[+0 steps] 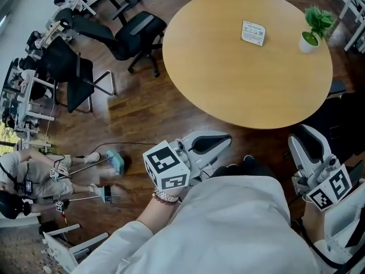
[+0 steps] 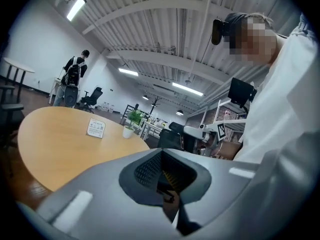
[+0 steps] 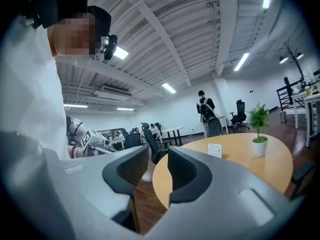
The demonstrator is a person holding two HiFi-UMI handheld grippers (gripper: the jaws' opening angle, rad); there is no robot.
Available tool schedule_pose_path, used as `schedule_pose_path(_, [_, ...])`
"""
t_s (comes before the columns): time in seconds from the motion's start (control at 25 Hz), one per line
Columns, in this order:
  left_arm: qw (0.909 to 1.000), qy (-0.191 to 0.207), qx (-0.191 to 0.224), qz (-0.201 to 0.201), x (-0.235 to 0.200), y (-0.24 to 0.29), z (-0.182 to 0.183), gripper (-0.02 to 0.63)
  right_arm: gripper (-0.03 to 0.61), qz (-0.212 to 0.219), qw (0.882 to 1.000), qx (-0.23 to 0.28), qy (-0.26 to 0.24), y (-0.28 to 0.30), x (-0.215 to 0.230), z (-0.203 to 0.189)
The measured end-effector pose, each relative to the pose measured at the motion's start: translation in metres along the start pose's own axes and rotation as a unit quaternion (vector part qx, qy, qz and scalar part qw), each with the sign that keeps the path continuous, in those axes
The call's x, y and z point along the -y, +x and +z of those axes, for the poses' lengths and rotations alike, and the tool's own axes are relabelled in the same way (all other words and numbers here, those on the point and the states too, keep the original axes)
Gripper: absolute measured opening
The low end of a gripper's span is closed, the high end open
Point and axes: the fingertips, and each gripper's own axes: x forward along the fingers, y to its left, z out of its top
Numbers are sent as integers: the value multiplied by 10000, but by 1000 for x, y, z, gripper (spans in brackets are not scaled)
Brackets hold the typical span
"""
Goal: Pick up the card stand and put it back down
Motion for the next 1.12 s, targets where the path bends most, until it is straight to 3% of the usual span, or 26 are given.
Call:
schedule_pose_path(0.2, [9999, -12, 127, -112, 36, 15, 6, -14, 126, 1, 10000, -42, 82, -38, -14, 2])
schedule_pose_path(0.44, [9997, 19, 174, -162, 67, 46, 28, -14, 143, 579, 9981, -209, -43, -54, -40, 3])
schedule_pose_path(0.6, [9998, 146, -4, -163, 81, 72, 29, -14, 127, 476, 9988, -80, 29, -64, -26, -1])
schedule_pose_path(0.92, [9991, 236, 53, -347, 104, 86, 34, -14, 127, 463, 9988, -121, -92, -62, -23, 1])
schedule_pose_path(1.12, [9966, 563, -65, -601, 123, 105, 30, -14, 121, 553, 9983, -148, -87, -63, -26, -1])
